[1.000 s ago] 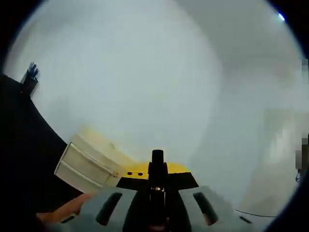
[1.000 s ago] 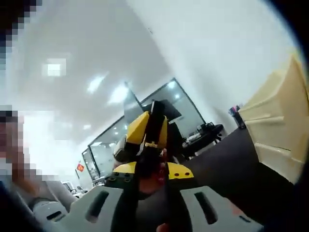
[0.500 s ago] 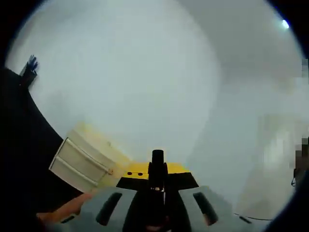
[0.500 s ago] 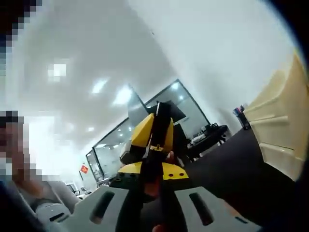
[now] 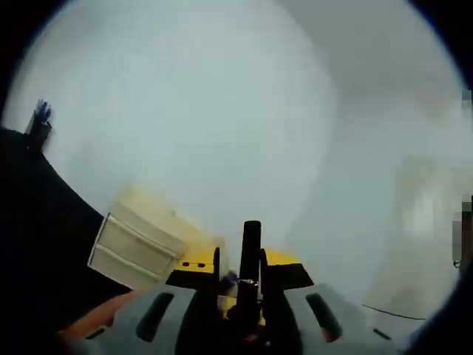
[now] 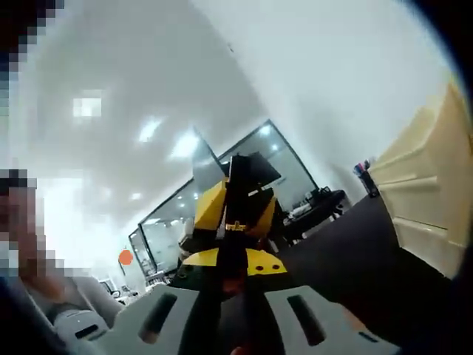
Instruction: Open the drawer, pick up the cosmetic bottles from the table one by one, place them into the drawer, release the gripper, close the drawer, and move the gripper away
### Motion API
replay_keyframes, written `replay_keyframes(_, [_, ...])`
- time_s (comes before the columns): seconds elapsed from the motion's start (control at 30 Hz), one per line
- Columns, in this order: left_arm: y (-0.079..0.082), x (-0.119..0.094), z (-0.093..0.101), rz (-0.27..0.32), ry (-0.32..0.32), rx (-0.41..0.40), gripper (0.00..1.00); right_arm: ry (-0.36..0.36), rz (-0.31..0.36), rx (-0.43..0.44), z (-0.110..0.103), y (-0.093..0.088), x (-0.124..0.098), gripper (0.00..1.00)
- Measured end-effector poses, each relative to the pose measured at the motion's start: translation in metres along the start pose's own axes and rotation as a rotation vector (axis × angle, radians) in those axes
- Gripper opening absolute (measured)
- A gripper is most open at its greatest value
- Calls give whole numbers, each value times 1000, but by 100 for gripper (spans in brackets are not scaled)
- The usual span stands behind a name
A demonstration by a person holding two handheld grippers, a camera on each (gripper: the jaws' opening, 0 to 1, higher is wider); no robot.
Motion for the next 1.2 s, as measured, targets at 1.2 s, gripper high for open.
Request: replay_keyframes(1.2, [5, -14, 4, -463, 9, 220, 21, -8, -87, 0, -1, -10, 2, 7])
Point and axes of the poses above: the point that each gripper's makers call its tool centre point, and the gripper's own axes: x roughly forward along the fingers, z roughly to its right, y roughly out of its top, the point moved 6 cm from there along -x, roughly backward along the fingers, and after that the axes turned 11 degrees about y, right-handed, at the moved point
